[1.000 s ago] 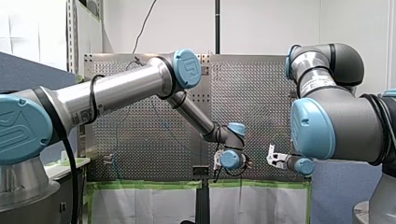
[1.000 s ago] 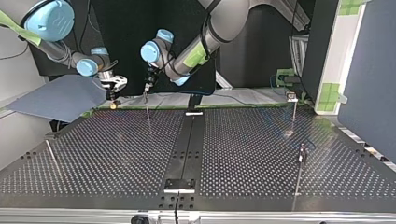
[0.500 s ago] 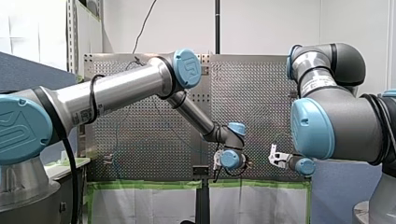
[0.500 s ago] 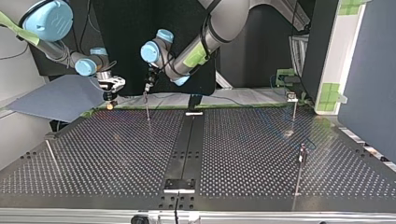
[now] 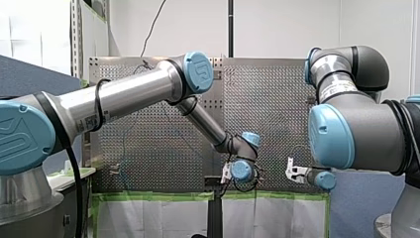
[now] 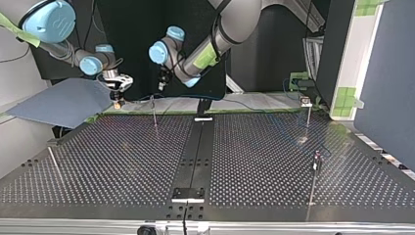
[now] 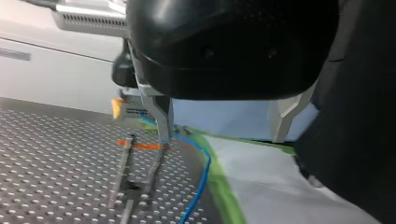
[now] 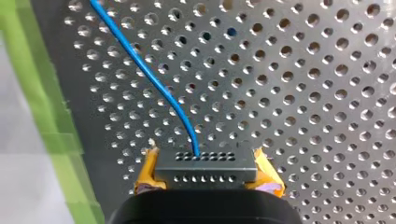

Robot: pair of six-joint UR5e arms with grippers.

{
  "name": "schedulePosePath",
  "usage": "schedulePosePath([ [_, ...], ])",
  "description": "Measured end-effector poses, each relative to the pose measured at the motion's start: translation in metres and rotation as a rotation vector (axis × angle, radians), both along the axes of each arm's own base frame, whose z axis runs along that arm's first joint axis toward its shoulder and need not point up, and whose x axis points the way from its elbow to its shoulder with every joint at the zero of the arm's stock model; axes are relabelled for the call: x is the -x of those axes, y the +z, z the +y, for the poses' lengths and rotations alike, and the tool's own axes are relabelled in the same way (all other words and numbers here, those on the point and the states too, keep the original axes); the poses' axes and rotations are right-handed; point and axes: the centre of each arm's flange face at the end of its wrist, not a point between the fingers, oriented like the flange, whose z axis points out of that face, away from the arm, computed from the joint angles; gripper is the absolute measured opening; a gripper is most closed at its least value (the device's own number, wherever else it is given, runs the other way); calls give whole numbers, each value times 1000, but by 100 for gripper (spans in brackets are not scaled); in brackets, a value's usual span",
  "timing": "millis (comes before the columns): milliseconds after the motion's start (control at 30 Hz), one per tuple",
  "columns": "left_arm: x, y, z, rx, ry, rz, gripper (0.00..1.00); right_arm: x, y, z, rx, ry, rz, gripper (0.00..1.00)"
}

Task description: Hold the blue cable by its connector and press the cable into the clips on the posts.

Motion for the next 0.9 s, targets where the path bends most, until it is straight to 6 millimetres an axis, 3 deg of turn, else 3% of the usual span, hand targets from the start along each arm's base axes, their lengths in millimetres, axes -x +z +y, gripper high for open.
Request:
schedulePosePath([
  [167, 7, 4, 4, -2, -1, -4, 100, 3, -9, 17, -2, 16, 20, 0],
  [467, 20, 32, 3, 39, -16, -35, 100, 6, -20, 48, -21, 51, 15, 0],
  [633, 39, 47, 5, 34, -31, -19, 100, 10, -13, 57, -24, 52, 13, 0],
  [900, 81, 56, 9, -19, -70, 30, 100, 15, 1, 56, -8, 39, 13, 0],
])
